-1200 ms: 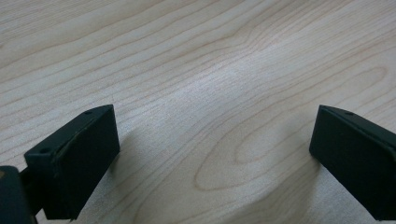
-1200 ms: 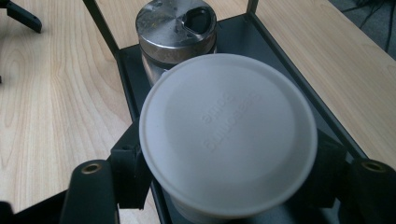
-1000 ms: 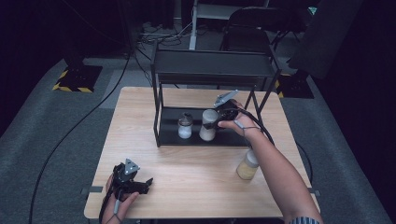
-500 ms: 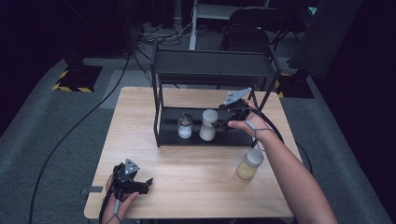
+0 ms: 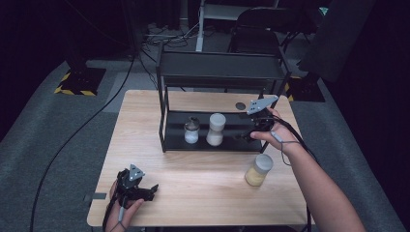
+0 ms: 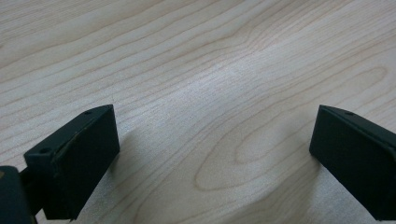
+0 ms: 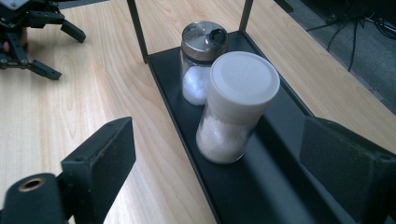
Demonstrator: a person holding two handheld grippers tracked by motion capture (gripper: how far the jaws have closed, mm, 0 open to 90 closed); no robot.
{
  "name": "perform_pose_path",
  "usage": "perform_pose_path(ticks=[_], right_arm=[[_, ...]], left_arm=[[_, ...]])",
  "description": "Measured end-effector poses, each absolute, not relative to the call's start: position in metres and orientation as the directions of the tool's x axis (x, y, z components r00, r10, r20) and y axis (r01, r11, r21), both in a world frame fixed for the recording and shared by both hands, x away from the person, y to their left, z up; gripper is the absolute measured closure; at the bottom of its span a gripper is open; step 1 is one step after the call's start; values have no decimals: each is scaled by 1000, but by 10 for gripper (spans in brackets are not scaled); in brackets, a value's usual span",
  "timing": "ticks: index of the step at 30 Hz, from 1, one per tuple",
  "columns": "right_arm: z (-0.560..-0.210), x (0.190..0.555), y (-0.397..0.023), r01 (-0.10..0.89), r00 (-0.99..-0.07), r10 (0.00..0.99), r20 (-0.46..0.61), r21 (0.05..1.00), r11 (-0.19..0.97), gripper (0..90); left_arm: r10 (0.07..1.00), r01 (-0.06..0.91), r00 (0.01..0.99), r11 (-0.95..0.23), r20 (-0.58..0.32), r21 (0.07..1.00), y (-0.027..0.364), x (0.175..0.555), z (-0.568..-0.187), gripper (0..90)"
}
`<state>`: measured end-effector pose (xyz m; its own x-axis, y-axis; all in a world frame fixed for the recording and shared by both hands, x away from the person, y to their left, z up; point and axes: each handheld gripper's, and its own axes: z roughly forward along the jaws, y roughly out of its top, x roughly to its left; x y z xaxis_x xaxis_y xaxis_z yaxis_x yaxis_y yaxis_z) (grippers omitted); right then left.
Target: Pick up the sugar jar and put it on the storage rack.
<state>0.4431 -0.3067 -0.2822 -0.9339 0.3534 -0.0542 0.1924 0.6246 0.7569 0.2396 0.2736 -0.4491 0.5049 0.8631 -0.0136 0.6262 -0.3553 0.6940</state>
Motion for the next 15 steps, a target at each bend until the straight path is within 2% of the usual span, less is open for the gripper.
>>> perform_pose_path(ticks=[15], right_arm=[[-282, 414, -336, 188, -932, 358, -62, 761, 620, 105]], left_arm=[[863, 626, 505, -355, -13, 695, 274, 240, -449, 15]])
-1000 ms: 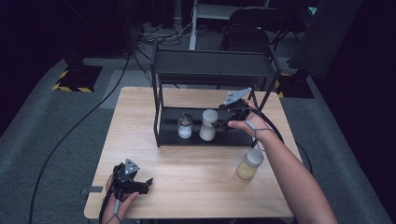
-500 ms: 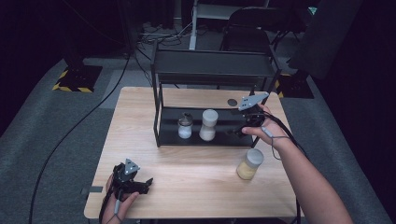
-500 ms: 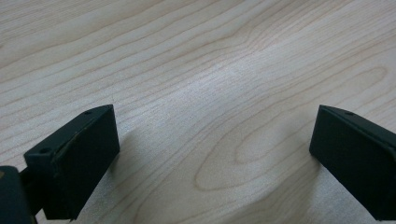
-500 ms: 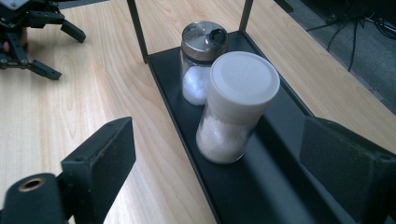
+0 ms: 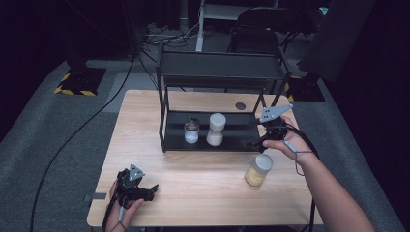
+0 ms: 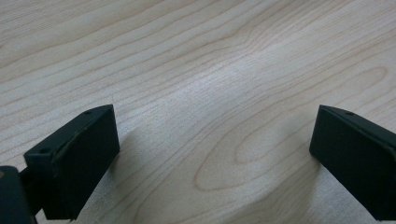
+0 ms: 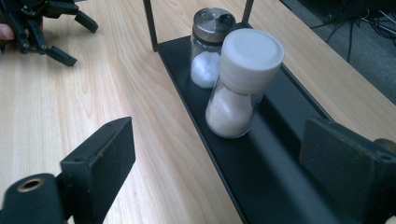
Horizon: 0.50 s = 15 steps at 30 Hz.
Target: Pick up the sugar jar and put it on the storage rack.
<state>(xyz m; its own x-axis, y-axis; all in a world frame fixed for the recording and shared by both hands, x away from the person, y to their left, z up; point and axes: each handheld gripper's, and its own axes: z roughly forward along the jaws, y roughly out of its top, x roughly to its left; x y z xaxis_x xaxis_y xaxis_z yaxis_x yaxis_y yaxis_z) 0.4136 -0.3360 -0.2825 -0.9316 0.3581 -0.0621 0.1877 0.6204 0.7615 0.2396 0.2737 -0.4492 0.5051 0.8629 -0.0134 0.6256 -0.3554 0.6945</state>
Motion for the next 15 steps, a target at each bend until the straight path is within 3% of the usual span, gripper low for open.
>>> perform_pose_path(ticks=[15], right_arm=[[-284, 387, -357, 183, -930, 360, -72, 759, 624, 100]], left_arm=[[863, 626, 505, -355, -14, 694, 274, 240, -449, 15]])
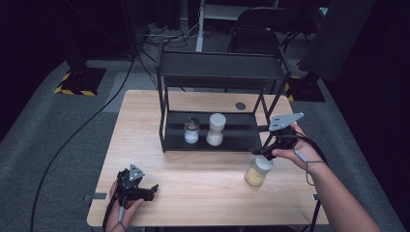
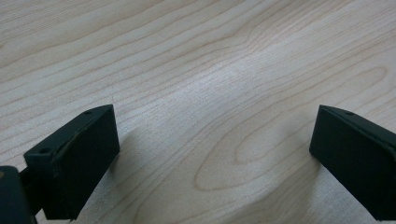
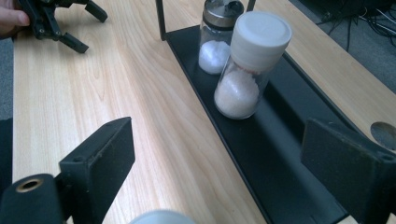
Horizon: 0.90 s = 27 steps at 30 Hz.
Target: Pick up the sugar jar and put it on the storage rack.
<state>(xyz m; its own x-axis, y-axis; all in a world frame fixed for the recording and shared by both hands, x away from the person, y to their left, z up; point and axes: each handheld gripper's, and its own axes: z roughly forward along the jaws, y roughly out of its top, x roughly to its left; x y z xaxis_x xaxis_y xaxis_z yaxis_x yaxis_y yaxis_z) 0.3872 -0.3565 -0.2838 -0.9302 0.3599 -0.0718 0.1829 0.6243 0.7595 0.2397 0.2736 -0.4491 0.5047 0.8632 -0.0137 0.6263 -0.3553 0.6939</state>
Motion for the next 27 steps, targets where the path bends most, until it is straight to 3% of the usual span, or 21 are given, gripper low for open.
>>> perform_pose_path(ticks=[27], right_arm=[[-319, 361, -373, 224, -928, 370, -38, 736, 639, 86]], left_arm=[[864, 628, 503, -354, -13, 693, 273, 240, -449, 13]])
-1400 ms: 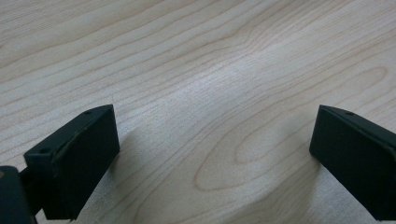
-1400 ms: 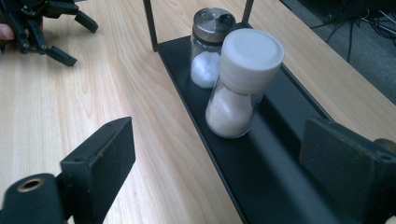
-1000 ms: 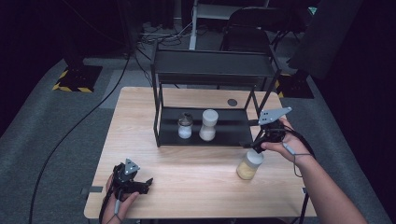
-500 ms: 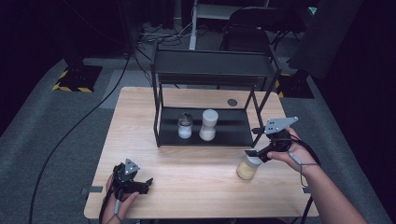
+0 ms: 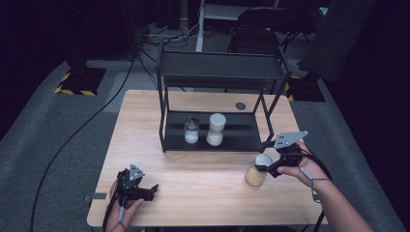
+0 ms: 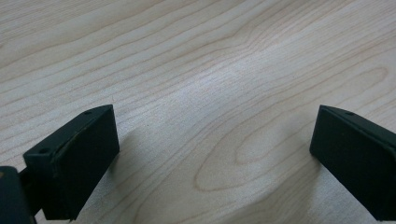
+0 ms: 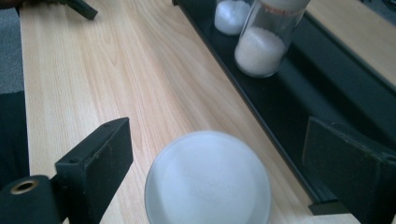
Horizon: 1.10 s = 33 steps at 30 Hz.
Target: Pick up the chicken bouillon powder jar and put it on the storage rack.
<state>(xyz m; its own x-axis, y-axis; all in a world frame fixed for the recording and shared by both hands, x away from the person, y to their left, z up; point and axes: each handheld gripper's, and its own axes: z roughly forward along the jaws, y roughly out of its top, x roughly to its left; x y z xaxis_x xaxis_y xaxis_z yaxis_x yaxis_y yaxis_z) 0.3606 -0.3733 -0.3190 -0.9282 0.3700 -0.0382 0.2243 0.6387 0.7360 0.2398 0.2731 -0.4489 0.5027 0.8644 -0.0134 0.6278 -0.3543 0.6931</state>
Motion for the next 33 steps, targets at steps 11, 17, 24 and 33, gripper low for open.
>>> perform_pose_path(ticks=[11, 17, 24, 33], right_arm=[[-335, 360, -373, 237, -931, 363, -36, 696, 677, 126], [-339, 363, -368, 228, -939, 342, -38, 674, 702, 209], [-340, 368, -367, 216, -946, 322, -42, 659, 721, 328], [-337, 368, -362, 207, -949, 313, -51, 647, 733, 333]], left_arm=[[865, 629, 502, -354, -14, 692, 273, 240, -449, 13], [865, 629, 502, -354, -14, 692, 273, 240, -449, 12], [865, 629, 502, -354, -14, 692, 273, 240, -449, 13], [865, 629, 502, -353, -14, 693, 273, 240, -449, 13]])
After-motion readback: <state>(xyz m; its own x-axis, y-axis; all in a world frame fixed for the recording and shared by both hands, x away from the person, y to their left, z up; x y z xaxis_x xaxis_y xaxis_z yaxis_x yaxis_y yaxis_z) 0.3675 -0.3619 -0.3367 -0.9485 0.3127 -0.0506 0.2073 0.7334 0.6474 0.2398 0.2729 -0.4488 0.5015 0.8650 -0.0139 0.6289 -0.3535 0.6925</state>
